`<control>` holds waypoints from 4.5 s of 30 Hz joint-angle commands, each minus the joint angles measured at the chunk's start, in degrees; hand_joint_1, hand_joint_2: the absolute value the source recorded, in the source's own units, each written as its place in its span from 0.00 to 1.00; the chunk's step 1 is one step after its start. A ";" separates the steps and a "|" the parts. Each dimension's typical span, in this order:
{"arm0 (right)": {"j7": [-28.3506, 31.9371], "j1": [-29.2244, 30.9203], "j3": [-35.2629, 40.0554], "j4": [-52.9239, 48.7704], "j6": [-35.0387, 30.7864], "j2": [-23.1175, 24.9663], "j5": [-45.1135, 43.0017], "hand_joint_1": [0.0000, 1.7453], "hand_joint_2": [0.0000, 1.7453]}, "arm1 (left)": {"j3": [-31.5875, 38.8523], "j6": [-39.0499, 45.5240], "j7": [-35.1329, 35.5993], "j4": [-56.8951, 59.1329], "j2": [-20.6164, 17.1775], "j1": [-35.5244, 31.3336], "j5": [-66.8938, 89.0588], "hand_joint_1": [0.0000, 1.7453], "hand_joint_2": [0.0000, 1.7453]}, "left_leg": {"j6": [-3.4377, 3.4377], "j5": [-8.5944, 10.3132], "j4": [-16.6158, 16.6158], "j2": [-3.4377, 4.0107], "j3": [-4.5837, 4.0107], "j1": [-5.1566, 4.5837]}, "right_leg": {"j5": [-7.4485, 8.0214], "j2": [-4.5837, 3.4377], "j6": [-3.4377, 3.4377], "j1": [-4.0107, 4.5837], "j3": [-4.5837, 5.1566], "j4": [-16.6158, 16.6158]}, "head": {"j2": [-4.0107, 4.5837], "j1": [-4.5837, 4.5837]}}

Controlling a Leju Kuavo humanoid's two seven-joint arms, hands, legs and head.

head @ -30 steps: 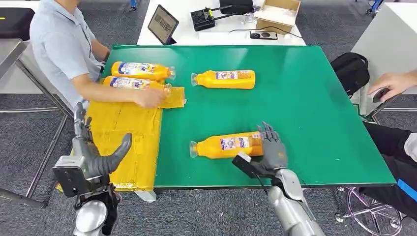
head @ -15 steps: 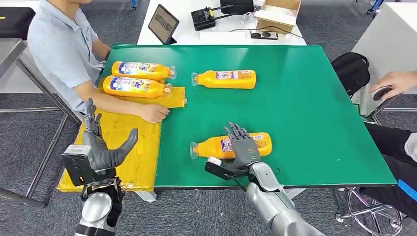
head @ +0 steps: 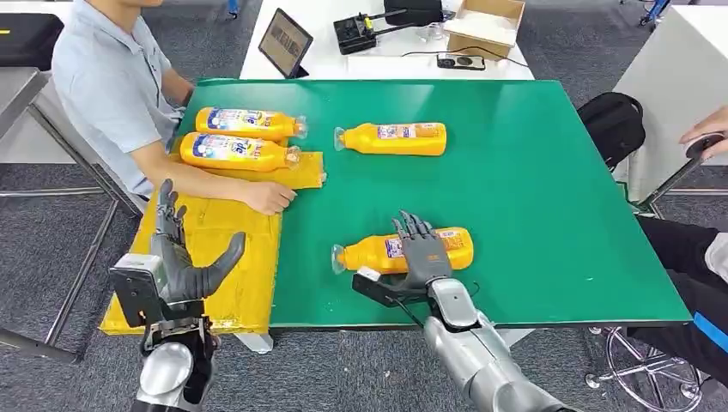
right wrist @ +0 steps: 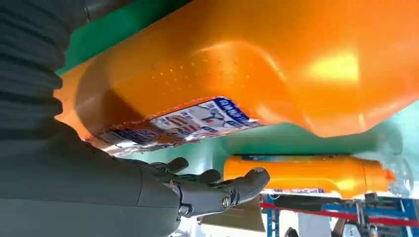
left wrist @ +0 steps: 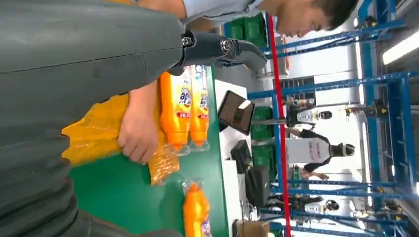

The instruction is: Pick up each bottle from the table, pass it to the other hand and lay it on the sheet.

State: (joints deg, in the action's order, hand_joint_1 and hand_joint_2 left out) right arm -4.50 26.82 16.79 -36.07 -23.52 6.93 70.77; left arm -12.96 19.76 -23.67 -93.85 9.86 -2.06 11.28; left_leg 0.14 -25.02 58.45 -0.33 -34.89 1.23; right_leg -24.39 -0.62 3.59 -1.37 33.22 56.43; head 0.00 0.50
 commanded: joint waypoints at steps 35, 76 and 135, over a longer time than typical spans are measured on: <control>-4.72 -3.82 1.67 -4.43 13.64 -6.99 -1.51 1.00 1.00 | 2.57 -7.01 3.28 -1.67 -0.10 3.36 -2.45 0.00 1.00 | -0.08 0.02 -0.08 -0.12 0.27 0.01 | 0.00 0.20 -0.14 0.05 -0.31 -0.13 | 0.00 0.00; 29.74 -22.83 -13.47 -37.52 12.07 -4.48 -49.75 1.00 1.00 | -4.27 -9.88 2.84 5.78 -1.40 8.73 -13.46 0.00 1.00 | -0.13 -0.26 -0.07 0.02 0.37 -0.01 | -0.06 0.10 -0.11 0.03 -0.38 -0.26 | 0.00 0.00; 37.64 -5.61 14.29 -11.93 3.50 5.78 -47.31 0.86 1.00 | -14.23 -13.41 0.46 10.33 0.03 2.62 -15.11 0.00 1.00 | -0.12 -0.22 -0.06 0.03 0.09 0.03 | -0.03 0.04 -0.12 0.05 -0.16 -0.20 | 0.00 0.00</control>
State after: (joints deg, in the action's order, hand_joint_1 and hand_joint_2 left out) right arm 32.43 17.01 27.95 -53.84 -20.13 13.55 23.72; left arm -25.97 6.86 -24.24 -88.74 9.90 3.95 -2.62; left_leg 0.09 -25.24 58.44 -0.30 -34.94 1.28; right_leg -24.43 -0.63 3.59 -1.33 33.20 56.27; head 0.00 0.50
